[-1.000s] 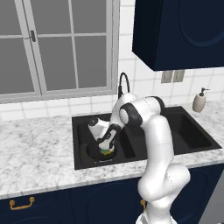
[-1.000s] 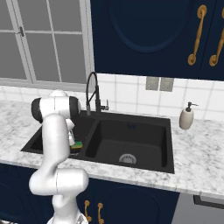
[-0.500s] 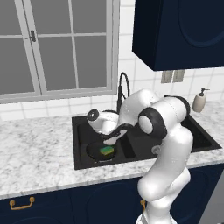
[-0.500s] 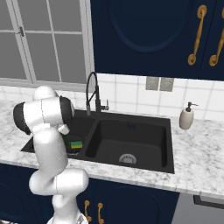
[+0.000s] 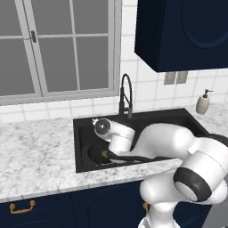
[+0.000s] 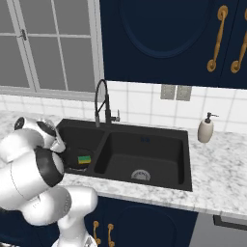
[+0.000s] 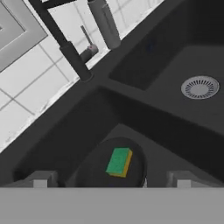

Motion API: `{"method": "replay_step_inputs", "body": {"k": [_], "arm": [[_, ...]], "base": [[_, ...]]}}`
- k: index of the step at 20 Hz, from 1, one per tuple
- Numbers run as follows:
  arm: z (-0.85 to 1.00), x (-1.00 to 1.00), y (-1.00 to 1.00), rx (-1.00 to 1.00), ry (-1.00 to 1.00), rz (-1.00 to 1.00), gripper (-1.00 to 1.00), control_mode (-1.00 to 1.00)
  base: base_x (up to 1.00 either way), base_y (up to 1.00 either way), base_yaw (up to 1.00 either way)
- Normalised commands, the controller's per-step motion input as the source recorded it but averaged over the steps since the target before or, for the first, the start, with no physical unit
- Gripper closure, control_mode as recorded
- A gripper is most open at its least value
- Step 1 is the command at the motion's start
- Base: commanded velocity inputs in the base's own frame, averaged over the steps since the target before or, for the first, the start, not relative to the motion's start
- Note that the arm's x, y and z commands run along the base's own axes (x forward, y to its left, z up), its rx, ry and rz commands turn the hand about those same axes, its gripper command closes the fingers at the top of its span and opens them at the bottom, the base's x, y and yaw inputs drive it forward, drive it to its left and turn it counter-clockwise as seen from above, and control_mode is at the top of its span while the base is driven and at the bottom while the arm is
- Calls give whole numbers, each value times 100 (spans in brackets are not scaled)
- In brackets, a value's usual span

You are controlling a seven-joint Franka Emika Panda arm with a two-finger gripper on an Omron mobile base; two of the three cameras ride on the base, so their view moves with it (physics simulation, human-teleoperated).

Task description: Pick the pan and sponge and place them into the sink. Then turn on the water.

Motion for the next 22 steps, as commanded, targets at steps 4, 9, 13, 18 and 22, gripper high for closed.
{"method": "replay_step_inputs", "body": {"k": [4, 9, 13, 18, 22], "arm": [[87, -99, -5, 12, 0, 16, -100, -100], [56, -80, -36, 22, 0, 12, -100, -100], [36, -35, -51, 27, 8, 13, -100, -100], [15, -7, -59, 27, 13, 4, -100, -100], [0, 0, -63, 25, 10, 0, -100, -100]], "base": [[0, 0, 0], [0, 0, 0], [0, 0, 0], [0, 0, 0], [0, 0, 0]]}}
